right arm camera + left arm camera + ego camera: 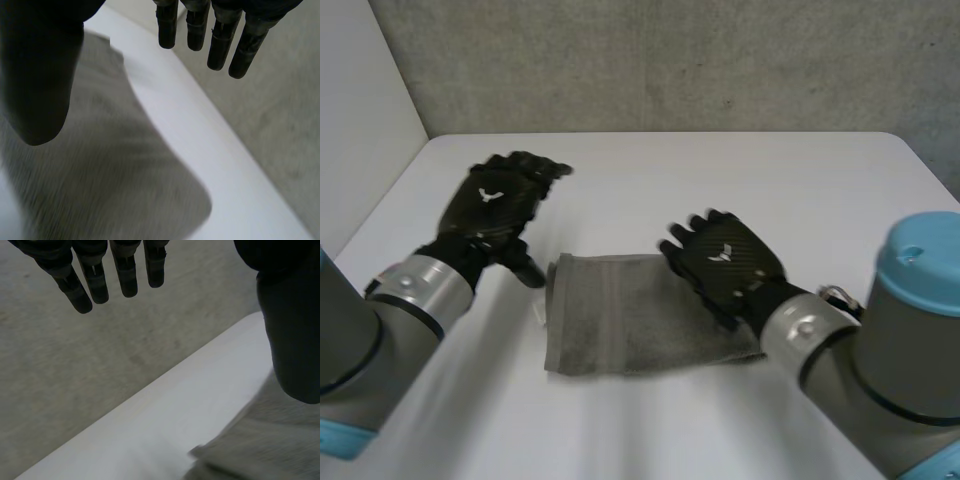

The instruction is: Fold the towel.

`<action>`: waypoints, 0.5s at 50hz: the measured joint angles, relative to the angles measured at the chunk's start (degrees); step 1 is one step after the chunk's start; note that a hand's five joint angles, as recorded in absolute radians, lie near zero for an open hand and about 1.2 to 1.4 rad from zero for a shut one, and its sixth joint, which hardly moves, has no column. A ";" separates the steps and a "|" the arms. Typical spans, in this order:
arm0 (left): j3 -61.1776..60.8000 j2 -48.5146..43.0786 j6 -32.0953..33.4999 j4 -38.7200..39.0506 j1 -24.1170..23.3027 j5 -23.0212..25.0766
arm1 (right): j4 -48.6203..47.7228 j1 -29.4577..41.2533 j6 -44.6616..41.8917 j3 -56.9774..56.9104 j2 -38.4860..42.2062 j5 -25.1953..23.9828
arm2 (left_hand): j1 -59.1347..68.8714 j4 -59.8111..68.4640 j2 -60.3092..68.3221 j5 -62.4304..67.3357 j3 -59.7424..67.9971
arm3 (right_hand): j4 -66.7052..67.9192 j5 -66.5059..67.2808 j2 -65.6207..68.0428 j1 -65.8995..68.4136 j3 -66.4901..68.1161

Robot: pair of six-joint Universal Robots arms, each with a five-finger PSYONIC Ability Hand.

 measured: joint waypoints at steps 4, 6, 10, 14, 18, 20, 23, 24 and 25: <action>-0.13 -1.65 -0.10 0.21 -3.88 -0.54 | -1.19 -5.31 0.17 5.70 -0.45 -2.11 | 0.00 0.00 0.00 0.02 0.00 | 0.00 0.00 0.00 0.00 0.00; -0.09 -3.18 0.01 0.43 -5.33 -0.95 | -2.59 -7.24 0.01 8.11 -0.38 -2.75 | 0.00 0.00 0.00 0.02 0.00 | 0.00 0.00 0.00 0.00 0.00; 0.30 -7.60 0.37 1.05 -8.24 -2.65 | -6.76 -10.37 -0.33 12.43 -0.10 -3.62 | 0.00 0.00 0.00 0.03 0.00 | 0.00 0.00 0.00 0.01 0.00; 1.51 -12.20 0.94 2.07 -9.71 -5.43 | -10.35 -11.77 -0.48 14.52 0.44 -3.74 | 0.00 0.00 0.00 0.03 0.00 | 1.24 2.87 1.12 2.96 2.05; 2.77 -15.43 1.57 2.80 -10.07 -7.69 | -12.01 -12.00 -0.51 14.88 1.29 -3.55 | 0.00 0.00 0.00 0.03 0.00 | 3.49 5.64 3.29 5.20 4.58; 3.45 -16.77 2.00 3.02 -10.02 -8.61 | -12.38 -11.93 -0.52 14.74 2.06 -3.44 | 0.00 0.00 0.00 0.03 0.00 | 4.72 6.90 4.12 6.58 5.46; 3.93 -18.23 2.63 3.13 -9.99 -9.30 | -12.81 -11.72 -0.54 14.29 3.79 -3.27 | 0.00 0.00 0.00 0.03 0.00 | 15.22 17.16 15.22 16.42 15.92; 3.99 -18.46 2.74 3.14 -10.00 -9.38 | -12.89 -11.68 -0.55 14.19 4.09 -3.24 | 0.00 0.00 0.00 0.03 0.00 | 16.72 18.56 17.13 18.32 17.42; 4.04 -18.89 2.95 3.14 -10.05 -9.51 | -13.18 -11.58 -0.56 13.97 4.87 -3.17 | 0.00 0.00 0.00 0.03 0.00 | 23.03 23.91 23.29 24.37 23.78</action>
